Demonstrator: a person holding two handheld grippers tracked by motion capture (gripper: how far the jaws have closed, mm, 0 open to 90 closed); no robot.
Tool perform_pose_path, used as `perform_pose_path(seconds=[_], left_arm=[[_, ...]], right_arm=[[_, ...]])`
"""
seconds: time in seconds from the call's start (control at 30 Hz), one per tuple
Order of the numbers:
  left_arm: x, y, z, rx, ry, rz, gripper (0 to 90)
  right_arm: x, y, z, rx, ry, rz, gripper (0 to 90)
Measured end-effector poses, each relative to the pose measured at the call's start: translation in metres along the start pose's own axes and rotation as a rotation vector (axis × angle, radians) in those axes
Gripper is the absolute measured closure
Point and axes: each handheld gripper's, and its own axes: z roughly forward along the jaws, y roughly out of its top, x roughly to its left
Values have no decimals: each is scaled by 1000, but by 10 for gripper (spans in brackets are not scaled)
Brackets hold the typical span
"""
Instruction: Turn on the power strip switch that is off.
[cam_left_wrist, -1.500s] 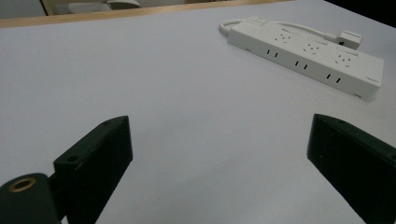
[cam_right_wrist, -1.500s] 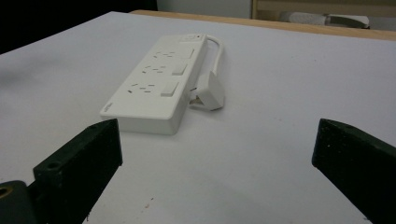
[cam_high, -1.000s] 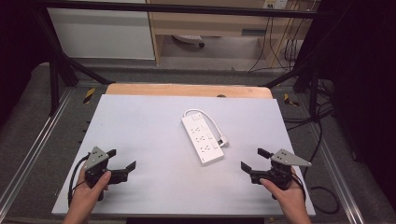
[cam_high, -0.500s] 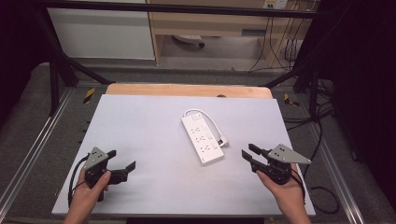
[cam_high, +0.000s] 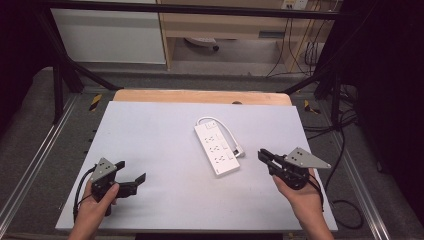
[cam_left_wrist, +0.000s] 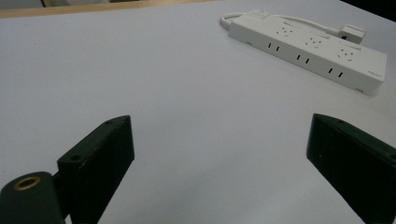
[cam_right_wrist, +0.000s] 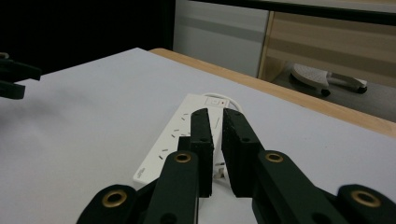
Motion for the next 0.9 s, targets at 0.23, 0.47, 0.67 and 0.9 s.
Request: perform_pose_path(seconds=[0.23,0.47,0.67,0.9], left_arm=[[0,0,0,2,2,4,80],[0,0,1,3,2,7,80],[0,0,1,4,3,6,80],[0,0,1,9,4,12,80]], right_arm=[[-3,11,3,-48,27,8,887],[-1,22,15,-22,23,7,900],[-7,30,28,-6,5,21,900],[-15,43,40,7,-1,30,900]])
